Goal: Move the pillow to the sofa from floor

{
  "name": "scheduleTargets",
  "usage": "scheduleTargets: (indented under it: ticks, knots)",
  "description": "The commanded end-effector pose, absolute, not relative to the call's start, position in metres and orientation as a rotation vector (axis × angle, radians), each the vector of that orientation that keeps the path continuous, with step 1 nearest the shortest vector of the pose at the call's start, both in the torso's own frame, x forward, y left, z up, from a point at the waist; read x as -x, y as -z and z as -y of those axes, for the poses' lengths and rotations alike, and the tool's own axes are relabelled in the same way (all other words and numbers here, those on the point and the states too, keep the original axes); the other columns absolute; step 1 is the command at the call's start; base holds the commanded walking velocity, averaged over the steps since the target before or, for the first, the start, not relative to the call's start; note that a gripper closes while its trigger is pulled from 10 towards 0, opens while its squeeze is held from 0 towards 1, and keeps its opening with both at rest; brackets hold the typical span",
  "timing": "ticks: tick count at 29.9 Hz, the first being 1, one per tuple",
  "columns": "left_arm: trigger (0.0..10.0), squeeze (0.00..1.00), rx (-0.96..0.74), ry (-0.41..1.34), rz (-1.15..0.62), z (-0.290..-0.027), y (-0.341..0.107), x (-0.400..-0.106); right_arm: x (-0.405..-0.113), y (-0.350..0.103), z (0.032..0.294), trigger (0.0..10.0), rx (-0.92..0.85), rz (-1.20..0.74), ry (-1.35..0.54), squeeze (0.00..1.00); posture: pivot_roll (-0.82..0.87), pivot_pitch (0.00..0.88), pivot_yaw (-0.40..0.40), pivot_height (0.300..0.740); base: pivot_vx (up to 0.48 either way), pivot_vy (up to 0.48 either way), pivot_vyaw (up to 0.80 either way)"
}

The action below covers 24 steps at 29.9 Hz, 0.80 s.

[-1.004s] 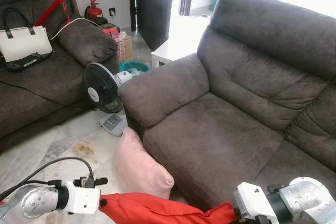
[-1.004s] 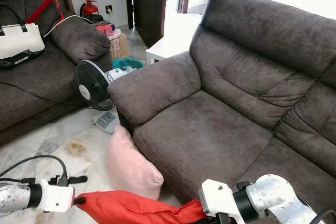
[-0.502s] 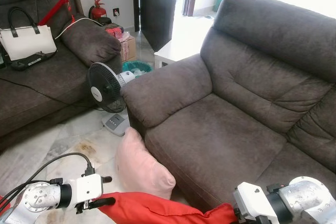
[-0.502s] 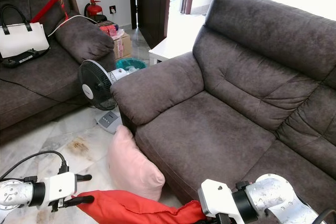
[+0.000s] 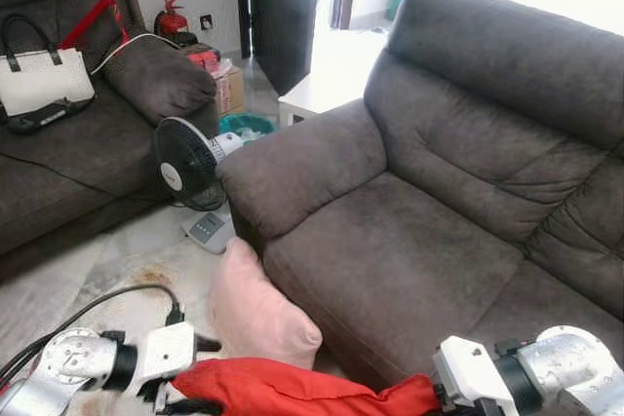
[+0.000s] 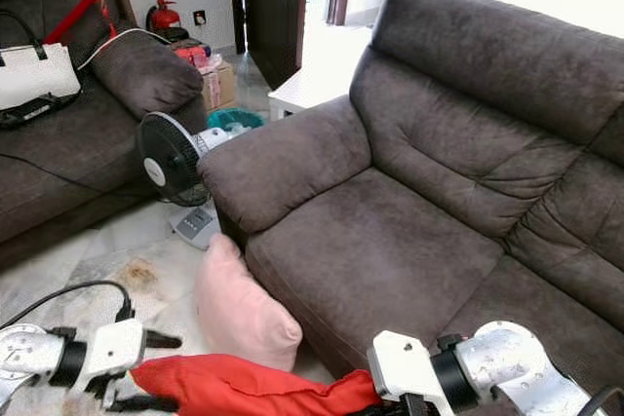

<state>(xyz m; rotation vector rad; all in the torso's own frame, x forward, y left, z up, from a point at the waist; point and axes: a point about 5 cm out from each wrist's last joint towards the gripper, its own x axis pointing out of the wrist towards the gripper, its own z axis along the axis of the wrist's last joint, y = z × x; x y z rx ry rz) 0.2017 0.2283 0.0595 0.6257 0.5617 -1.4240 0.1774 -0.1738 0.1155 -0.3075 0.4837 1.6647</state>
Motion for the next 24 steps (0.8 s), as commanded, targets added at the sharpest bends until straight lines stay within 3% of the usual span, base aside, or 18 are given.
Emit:
scheduleTargets:
  ticks: [1,6,13,16,17,18,19,24]
  knots:
    - [10.0,1.0,-0.689,1.429,-0.576,-0.229,-0.057,-0.202,-0.182,-0.13,0.172,10.0,0.333,-0.399,-1.67,0.0,0.1,0.0,-0.089,0.74,0.0,0.0,0.0]
    - [10.0,1.0,-0.806,1.375,-0.544,-0.234,-0.052,-0.208,-0.182,-0.13,0.172,10.0,0.332,-0.398,-1.667,0.0,0.1,0.0,-0.09,0.74,0.0,0.0,0.0]
    - [10.0,1.0,-0.915,1.234,-0.356,-0.228,-0.062,-0.229,-0.181,-0.13,0.172,10.0,0.332,-0.401,-1.676,0.0,0.1,0.0,-0.092,0.74,0.0,0.0,0.0]
    - [10.0,1.0,-0.887,1.201,-0.313,-0.225,-0.062,-0.233,-0.181,-0.13,0.172,10.0,0.333,-0.401,-1.679,0.0,0.1,0.0,-0.093,0.74,0.0,0.0,0.0]
    - [10.0,0.81,-0.865,1.194,-0.312,-0.225,-0.06,-0.234,-0.182,-0.13,0.171,10.0,0.333,-0.4,-1.68,0.0,0.1,0.0,-0.093,0.74,0.0,0.0,0.0]
    - [10.0,0.3,-0.859,1.196,-0.321,-0.225,-0.057,-0.233,-0.182,-0.13,0.171,10.0,0.333,-0.4,-1.681,0.0,0.1,0.0,-0.093,0.74,0.0,0.0,0.0]
    - [10.0,0.0,-0.858,1.202,-0.33,-0.225,-0.054,-0.232,-0.182,-0.13,0.171,10.0,0.334,-0.4,-1.683,0.0,0.1,0.0,-0.093,0.74,0.0,0.0,0.0]
    - [10.0,0.0,-0.817,1.221,-0.353,-0.224,-0.045,-0.228,-0.181,-0.131,0.172,10.0,0.338,-0.402,-1.684,0.0,0.09,0.0,-0.094,0.74,0.0,0.0,0.0]
